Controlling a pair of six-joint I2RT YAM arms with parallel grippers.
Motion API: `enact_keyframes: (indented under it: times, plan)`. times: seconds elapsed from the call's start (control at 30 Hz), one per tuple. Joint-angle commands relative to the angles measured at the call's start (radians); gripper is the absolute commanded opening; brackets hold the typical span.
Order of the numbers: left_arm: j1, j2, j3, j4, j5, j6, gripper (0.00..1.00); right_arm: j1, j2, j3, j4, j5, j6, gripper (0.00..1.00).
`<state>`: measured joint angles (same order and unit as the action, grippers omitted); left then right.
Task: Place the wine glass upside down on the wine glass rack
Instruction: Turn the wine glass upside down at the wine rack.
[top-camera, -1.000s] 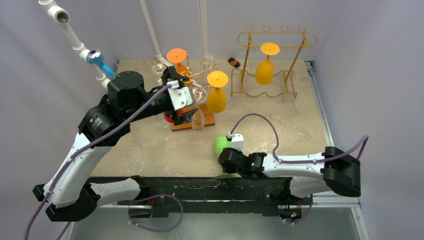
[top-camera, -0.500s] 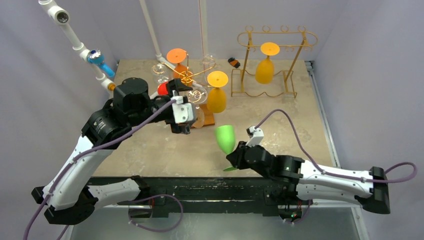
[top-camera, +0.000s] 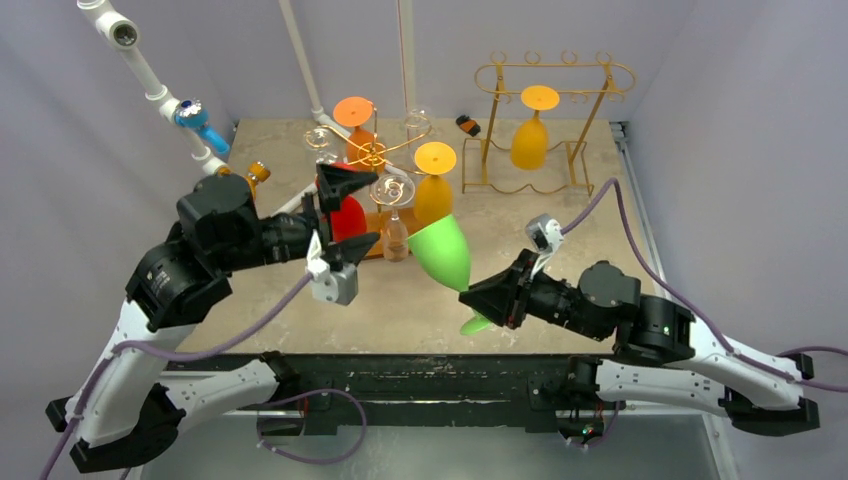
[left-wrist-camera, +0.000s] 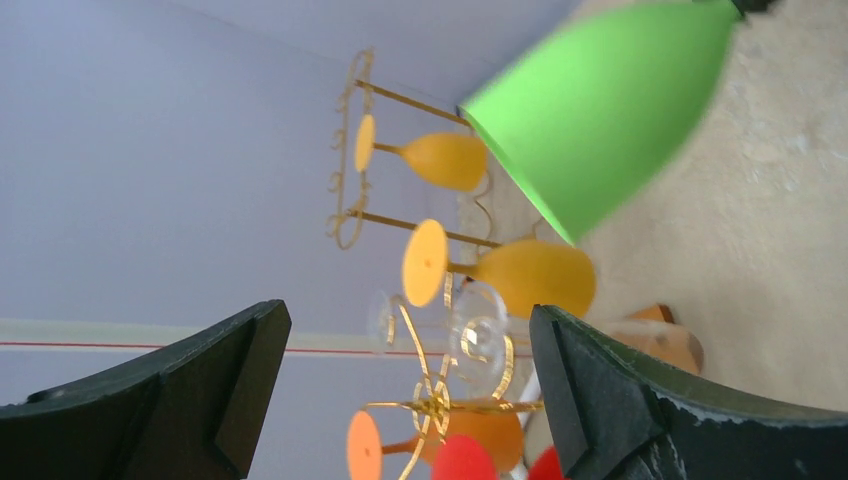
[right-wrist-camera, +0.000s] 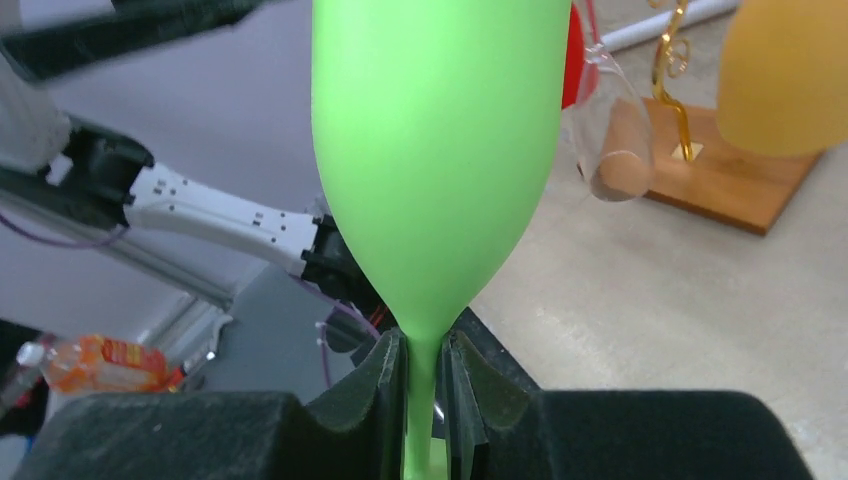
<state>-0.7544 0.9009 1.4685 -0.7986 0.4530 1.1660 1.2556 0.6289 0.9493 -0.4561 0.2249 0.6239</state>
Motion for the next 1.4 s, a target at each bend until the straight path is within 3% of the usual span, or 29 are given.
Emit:
enact_keyframes:
  times: [0.0, 0.17, 0.27, 0.43, 0.77, 1.0, 1.27, 1.37]
  plan:
    - [-0.002, 0.169, 0.316, -0.003, 0.101, -0.277, 1.00, 0.001, 0.141, 0.141, -0.070, -0.120, -0.323, 0.06]
    - [0.000, 0.301, 0.592, -0.327, 0.231, -0.362, 0.99, 0.000, 0.196, 0.232, -0.023, -0.187, -0.587, 0.00]
    - [-0.001, 0.311, 0.623, -0.500, 0.279, -0.278, 0.98, 0.001, 0.168, 0.228, 0.047, -0.233, -0.732, 0.00]
    - [-0.002, 0.274, 0.603, -0.602, 0.280, -0.163, 0.97, 0.000, 0.160, 0.265, 0.034, -0.323, -0.856, 0.00]
    - [-0.001, 0.265, 0.575, -0.496, 0.353, -0.235, 0.85, 0.001, 0.298, 0.405, -0.040, -0.405, -0.998, 0.00]
    - [-0.001, 0.255, 0.630, -0.552, 0.314, -0.234, 0.89, 0.001, 0.332, 0.441, -0.110, -0.399, -1.050, 0.00]
    - [-0.001, 0.133, 0.489, -0.515, 0.283, -0.332, 0.97, 0.001, 0.252, 0.416, -0.084, -0.274, -1.085, 0.00]
    - [-0.001, 0.095, 0.435, -0.394, 0.278, -0.453, 0.98, 0.001, 0.262, 0.423, -0.102, -0.256, -1.084, 0.00]
